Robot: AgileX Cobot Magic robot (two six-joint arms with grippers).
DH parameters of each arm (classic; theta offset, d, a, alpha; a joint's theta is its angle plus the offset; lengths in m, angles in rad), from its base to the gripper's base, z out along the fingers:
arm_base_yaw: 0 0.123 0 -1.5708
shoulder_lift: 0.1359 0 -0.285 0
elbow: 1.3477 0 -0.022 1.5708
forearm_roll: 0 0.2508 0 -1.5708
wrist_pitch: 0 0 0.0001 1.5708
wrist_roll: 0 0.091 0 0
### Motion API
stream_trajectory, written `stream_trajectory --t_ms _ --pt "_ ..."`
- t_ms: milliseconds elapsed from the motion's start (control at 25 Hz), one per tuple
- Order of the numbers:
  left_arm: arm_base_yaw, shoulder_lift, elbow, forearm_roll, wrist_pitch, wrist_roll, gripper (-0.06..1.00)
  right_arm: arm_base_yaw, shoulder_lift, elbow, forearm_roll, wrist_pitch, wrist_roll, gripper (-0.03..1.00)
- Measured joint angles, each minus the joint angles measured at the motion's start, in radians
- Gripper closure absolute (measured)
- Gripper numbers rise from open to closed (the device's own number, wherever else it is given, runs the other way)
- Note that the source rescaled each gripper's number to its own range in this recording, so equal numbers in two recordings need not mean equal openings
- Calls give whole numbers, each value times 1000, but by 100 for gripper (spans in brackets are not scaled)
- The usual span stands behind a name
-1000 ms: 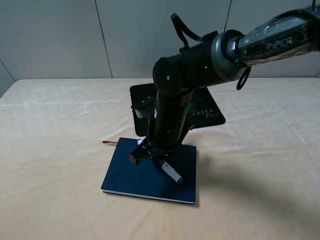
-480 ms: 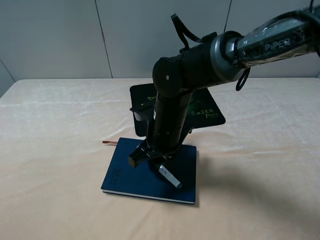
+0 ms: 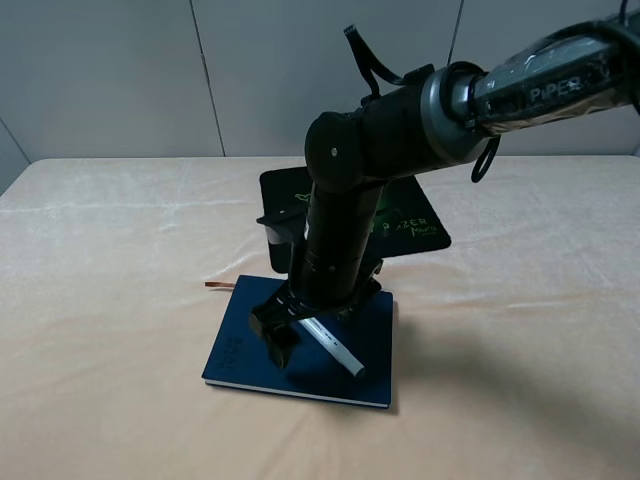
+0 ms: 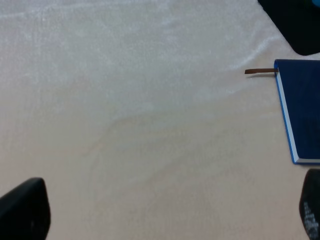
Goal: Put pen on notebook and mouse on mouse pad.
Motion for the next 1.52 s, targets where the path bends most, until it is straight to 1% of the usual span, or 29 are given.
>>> stream_trajectory --t_ms 160,240,480,800,920,1080,1400,1520 --pt "0 0 0 0 0 0 -6 0 -45 -6 -21 9 0 -3" --pt "0 0 0 0 0 0 -6 0 -83 -23 -41 31 -1 -3" --pt "0 0 0 0 0 0 -6 0 -211 -91 -98 143 0 -3" --pt "0 0 0 0 0 0 -6 0 -409 -98 -158 290 22 -3" --pt "0 0 0 0 0 0 -6 0 -481 -92 -169 301 53 -3" --pt "0 0 0 0 0 0 -6 0 -612 -19 -182 303 69 -3" --pt "0 0 0 0 0 0 -6 0 -920 240 -193 313 79 -3" --pt "0 0 0 0 0 0 -6 0 -1043 324 -193 316 100 -3"
